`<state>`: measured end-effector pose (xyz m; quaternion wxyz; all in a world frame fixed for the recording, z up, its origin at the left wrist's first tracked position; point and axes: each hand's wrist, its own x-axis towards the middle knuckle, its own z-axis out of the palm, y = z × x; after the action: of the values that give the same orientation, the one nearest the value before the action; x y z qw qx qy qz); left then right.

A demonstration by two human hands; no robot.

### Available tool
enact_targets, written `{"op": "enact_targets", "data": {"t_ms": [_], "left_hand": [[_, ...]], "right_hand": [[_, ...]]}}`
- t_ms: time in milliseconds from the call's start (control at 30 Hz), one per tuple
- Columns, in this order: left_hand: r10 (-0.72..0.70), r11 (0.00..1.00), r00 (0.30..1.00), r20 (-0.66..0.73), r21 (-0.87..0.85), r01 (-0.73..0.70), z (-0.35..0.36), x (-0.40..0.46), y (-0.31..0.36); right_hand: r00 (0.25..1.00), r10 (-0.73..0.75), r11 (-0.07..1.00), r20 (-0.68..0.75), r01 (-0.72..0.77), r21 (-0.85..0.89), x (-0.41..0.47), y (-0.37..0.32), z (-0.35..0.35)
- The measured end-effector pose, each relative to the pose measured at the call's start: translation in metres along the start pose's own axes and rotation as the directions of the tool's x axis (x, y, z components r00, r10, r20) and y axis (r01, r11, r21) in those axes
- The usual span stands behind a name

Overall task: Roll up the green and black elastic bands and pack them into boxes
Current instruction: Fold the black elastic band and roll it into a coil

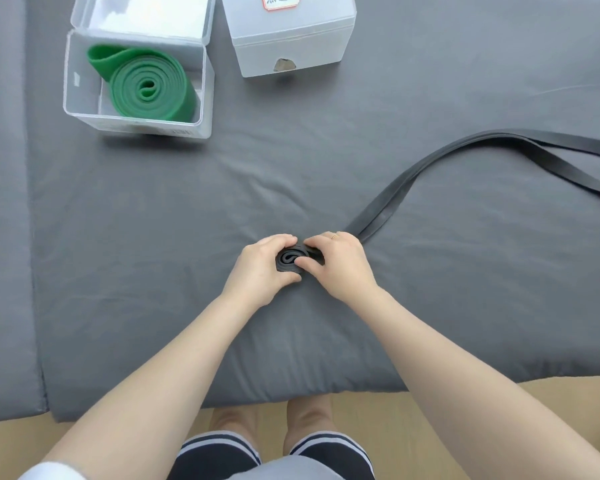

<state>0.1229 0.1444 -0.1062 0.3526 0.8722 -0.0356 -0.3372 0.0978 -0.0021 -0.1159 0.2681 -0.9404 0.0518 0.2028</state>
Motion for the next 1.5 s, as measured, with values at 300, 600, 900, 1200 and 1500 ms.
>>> {"op": "enact_targets", "data": {"t_ms": [300,600,900,1200,1500], "left_hand": [[-0.270,0.865,0.961,0.064,-0.422,0.271,-0.007,-0.003,0.001],[-0.365,0.834,0.895,0.257,-0.338,0.437,-0.021,0.017,0.013],[-0.204,0.866,0.963,0.176,-0.426,0.261,-0.041,-0.017,0.022],[-0.187,0.730,0.975,0.121,-0.647,0.220,-0.094,-0.067,0.066],[-0.228,0.589,0.972,0.059,-0.786,0.186,-0.091,-0.088,0.088]], "right_hand": [[0.991,0.112,0.991,-0.078,-0.105,0.084,0.004,-0.002,0.014],[0.978,0.066,0.989,-0.198,-0.038,0.142,-0.002,0.002,0.021],[0.995,-0.010,0.961,-0.094,0.035,0.275,-0.024,-0.017,-0.024],[0.986,-0.155,0.988,-0.065,0.153,-0.033,-0.060,-0.056,-0.091],[0.962,0.266,0.797,-0.065,-0.181,0.576,-0.106,-0.110,-0.089]]}}
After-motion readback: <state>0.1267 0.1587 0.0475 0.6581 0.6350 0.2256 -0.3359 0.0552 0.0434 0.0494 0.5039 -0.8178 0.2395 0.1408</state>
